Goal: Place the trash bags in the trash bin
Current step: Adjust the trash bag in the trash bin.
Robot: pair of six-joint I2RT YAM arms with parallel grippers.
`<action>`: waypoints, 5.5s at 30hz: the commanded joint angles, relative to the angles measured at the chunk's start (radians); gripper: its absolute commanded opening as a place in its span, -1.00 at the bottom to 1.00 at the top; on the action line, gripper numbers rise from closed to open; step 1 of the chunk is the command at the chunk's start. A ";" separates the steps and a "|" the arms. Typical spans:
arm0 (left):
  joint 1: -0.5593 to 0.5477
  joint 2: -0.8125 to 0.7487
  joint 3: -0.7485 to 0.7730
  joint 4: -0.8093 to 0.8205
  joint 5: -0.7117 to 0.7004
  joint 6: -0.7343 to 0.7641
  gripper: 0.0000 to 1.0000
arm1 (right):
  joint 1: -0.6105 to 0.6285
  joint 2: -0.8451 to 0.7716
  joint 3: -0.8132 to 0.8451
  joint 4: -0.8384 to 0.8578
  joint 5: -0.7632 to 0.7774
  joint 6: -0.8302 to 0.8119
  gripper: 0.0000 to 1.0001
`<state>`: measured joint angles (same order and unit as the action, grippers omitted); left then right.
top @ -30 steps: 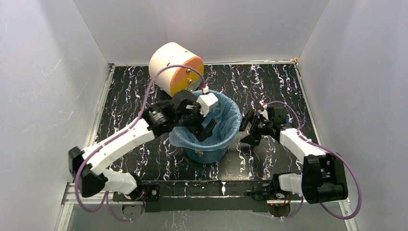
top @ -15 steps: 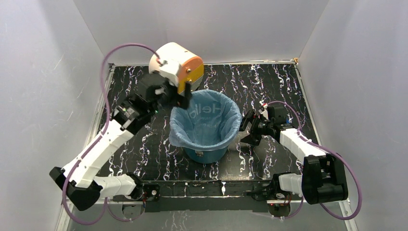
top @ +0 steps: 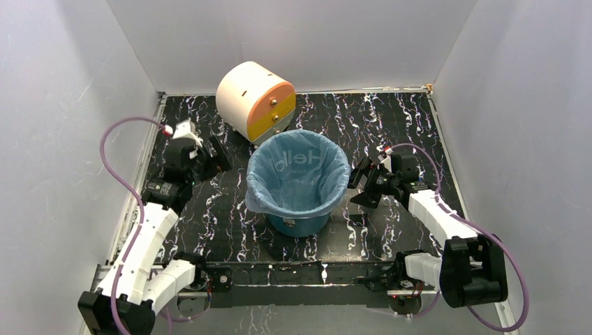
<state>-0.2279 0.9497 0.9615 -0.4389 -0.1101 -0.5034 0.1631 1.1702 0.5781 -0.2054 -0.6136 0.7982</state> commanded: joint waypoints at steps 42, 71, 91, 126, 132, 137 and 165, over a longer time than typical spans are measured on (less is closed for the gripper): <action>0.004 -0.069 -0.423 0.165 0.518 -0.097 0.78 | -0.005 0.038 0.020 0.116 -0.071 0.022 0.96; 0.003 0.121 -0.438 0.455 0.493 -0.133 0.57 | -0.004 -0.203 0.003 -0.103 0.247 0.021 0.95; 0.003 -0.092 -0.458 0.267 0.490 -0.146 0.74 | -0.002 -0.044 -0.035 -0.007 -0.166 -0.061 0.60; 0.002 0.028 -0.433 0.358 0.561 -0.121 0.71 | -0.002 -0.012 -0.035 -0.014 -0.234 -0.047 0.57; 0.003 0.082 -0.453 0.414 0.611 -0.123 0.53 | 0.013 0.092 -0.071 -0.042 -0.232 -0.089 0.41; 0.003 0.120 -0.448 0.434 0.625 -0.127 0.33 | 0.020 0.106 -0.088 -0.017 -0.224 -0.078 0.42; 0.003 -0.014 -0.428 0.291 0.387 -0.109 0.72 | 0.018 -0.247 0.089 -0.230 0.284 -0.024 0.87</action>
<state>-0.2279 0.9840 0.4801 -0.0719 0.3737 -0.6277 0.1799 0.9615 0.6029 -0.4255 -0.3862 0.7700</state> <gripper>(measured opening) 0.851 0.931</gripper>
